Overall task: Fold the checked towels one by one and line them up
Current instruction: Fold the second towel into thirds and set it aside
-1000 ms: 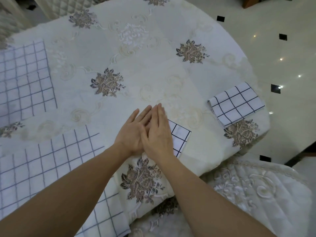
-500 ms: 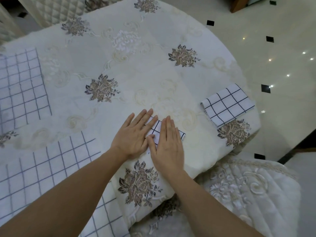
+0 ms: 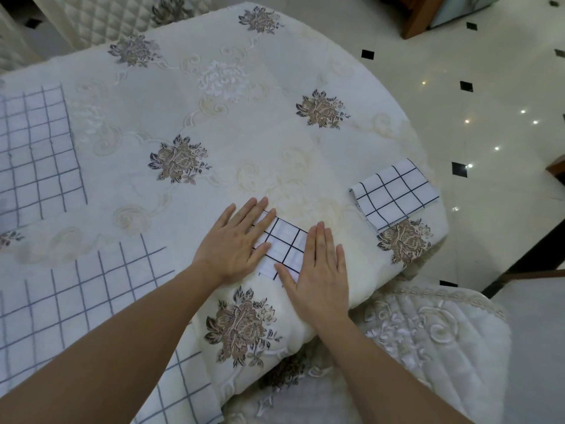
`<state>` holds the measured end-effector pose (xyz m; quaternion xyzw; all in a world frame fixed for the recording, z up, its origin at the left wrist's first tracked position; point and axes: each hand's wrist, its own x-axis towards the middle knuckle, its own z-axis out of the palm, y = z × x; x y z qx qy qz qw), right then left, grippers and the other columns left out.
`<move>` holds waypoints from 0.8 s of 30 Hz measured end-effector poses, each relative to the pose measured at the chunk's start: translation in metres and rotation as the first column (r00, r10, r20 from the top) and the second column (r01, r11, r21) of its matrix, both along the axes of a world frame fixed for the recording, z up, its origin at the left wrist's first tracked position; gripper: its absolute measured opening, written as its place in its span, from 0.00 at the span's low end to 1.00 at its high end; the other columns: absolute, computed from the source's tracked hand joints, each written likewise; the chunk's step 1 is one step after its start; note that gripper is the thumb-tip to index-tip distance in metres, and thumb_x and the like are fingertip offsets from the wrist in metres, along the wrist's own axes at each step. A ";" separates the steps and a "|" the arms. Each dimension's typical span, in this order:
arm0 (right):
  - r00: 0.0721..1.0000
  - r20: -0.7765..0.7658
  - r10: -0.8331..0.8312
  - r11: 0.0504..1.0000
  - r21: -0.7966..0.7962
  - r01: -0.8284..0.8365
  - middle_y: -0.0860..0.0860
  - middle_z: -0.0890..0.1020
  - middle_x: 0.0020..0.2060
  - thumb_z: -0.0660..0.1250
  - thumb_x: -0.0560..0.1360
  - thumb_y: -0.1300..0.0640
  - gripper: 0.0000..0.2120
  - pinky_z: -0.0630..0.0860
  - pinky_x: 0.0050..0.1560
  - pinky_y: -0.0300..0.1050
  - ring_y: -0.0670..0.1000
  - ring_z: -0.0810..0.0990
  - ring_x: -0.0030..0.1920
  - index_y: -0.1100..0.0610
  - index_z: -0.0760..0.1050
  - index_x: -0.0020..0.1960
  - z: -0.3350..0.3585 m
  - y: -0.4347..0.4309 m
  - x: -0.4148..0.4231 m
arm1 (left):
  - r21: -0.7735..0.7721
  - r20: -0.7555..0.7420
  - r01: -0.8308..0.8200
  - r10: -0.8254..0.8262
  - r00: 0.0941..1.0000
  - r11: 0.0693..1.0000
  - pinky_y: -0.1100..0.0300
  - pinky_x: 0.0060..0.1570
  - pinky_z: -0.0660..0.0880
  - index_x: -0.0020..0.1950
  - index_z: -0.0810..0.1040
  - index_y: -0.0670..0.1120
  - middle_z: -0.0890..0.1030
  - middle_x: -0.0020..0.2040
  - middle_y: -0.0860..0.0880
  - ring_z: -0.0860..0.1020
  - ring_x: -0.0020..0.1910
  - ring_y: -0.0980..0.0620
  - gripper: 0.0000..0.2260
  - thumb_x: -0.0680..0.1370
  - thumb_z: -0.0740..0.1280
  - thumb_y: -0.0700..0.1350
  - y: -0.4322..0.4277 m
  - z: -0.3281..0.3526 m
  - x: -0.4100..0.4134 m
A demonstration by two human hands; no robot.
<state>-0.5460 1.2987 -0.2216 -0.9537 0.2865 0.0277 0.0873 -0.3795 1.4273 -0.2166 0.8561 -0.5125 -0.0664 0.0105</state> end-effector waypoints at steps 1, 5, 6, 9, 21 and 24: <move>1.000 -0.011 0.015 1.000 0.003 -0.015 0.54 0.44 0.81 0.41 0.78 0.28 0.45 0.48 0.79 0.56 0.51 0.41 0.80 0.60 0.43 0.81 0.001 -0.001 -0.002 | 0.004 -0.002 0.006 -0.006 1.000 1.000 0.47 0.79 0.45 0.82 0.41 0.52 0.40 0.82 0.51 0.38 0.80 0.53 0.30 0.82 0.36 0.62 0.000 0.000 0.000; 0.997 -0.047 0.065 0.998 0.002 -0.065 0.54 0.43 0.81 0.41 0.78 0.27 0.45 0.49 0.79 0.56 0.51 0.40 0.80 0.59 0.42 0.81 0.005 -0.009 -0.008 | 0.087 -0.003 0.017 -0.017 1.000 0.996 0.47 0.79 0.43 0.81 0.36 0.52 0.35 0.81 0.51 0.35 0.79 0.52 0.30 0.82 0.35 0.62 0.001 0.006 0.004; 0.995 -0.057 0.080 0.997 0.006 -0.079 0.54 0.43 0.81 0.41 0.78 0.27 0.45 0.49 0.79 0.56 0.52 0.41 0.80 0.59 0.42 0.81 0.006 -0.011 -0.010 | 0.117 -0.008 0.012 -0.011 1.000 0.993 0.46 0.78 0.42 0.80 0.34 0.52 0.33 0.80 0.50 0.34 0.79 0.51 0.30 0.81 0.35 0.62 0.000 0.010 0.003; 0.990 -0.077 0.119 0.993 0.015 -0.118 0.54 0.43 0.81 0.41 0.78 0.27 0.45 0.50 0.78 0.57 0.52 0.41 0.80 0.59 0.41 0.81 0.008 -0.015 -0.014 | 0.116 0.025 -0.049 0.046 0.999 0.992 0.44 0.78 0.40 0.81 0.39 0.47 0.35 0.81 0.46 0.35 0.79 0.48 0.30 0.82 0.39 0.57 -0.012 0.023 -0.012; 0.980 -0.006 0.199 0.976 0.087 -0.198 0.56 0.48 0.81 0.47 0.78 0.28 0.46 0.52 0.77 0.58 0.55 0.49 0.80 0.62 0.46 0.81 0.012 -0.030 -0.030 | 0.075 -0.004 -0.200 0.201 0.980 0.977 0.48 0.78 0.46 0.82 0.40 0.49 0.40 0.82 0.50 0.39 0.80 0.53 0.31 0.84 0.45 0.62 -0.019 0.008 -0.025; 0.972 -0.028 0.235 0.966 0.117 -0.230 0.59 0.58 0.79 0.50 0.77 0.31 0.44 0.60 0.73 0.57 0.57 0.60 0.78 0.65 0.55 0.79 0.023 -0.039 -0.026 | 0.113 -0.002 -0.228 0.230 0.973 0.967 0.47 0.78 0.47 0.82 0.40 0.47 0.40 0.82 0.49 0.39 0.80 0.52 0.32 0.84 0.45 0.63 -0.019 0.011 -0.022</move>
